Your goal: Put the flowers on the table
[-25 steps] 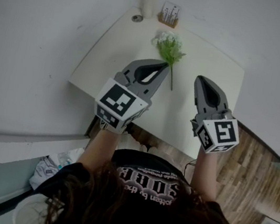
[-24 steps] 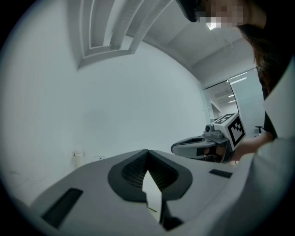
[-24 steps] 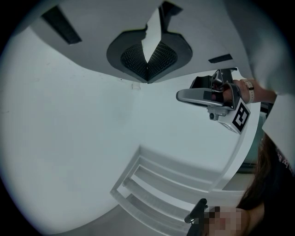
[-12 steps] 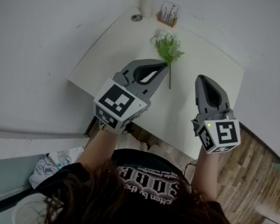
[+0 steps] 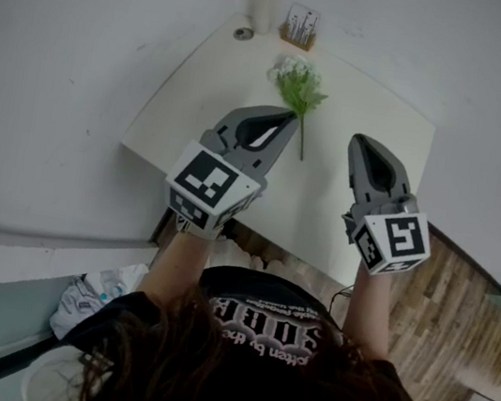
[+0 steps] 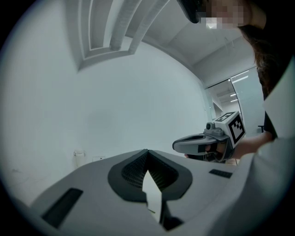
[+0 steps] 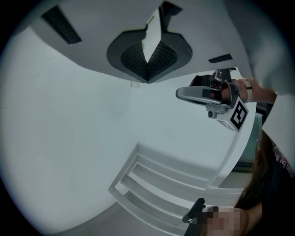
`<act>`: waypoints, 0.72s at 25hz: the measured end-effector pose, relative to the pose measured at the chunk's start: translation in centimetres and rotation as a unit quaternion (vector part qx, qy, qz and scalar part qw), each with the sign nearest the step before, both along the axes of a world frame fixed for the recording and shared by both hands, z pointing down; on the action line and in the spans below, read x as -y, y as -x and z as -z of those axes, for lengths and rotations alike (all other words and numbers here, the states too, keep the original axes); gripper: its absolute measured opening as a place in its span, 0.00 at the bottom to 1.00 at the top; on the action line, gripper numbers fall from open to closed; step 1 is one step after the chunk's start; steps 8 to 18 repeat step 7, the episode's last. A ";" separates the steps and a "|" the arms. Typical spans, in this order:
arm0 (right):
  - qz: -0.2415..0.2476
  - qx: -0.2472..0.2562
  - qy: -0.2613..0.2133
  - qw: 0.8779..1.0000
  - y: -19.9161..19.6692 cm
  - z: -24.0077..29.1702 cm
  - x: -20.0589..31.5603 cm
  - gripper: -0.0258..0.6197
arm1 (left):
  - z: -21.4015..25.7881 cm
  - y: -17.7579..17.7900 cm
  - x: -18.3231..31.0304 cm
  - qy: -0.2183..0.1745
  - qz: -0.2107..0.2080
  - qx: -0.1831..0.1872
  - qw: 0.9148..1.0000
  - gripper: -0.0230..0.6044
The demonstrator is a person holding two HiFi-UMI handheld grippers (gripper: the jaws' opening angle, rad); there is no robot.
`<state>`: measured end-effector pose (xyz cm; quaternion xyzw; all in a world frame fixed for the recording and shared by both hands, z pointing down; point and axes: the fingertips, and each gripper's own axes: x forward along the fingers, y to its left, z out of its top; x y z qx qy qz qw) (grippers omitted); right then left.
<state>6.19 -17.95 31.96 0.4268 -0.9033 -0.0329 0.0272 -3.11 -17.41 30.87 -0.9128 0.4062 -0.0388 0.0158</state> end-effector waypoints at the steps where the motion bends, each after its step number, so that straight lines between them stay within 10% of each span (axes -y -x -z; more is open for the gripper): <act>1: 0.000 -0.001 0.000 1.000 0.0 0.0 0.0 0.09 | 0.1 0.0 0.0 0.000 0.001 0.000 1.000 0.04; 18: -0.003 -0.001 -0.003 1.000 0.0 0.2 0.1 0.09 | 0.2 0.3 0.1 0.000 0.004 -0.003 1.000 0.04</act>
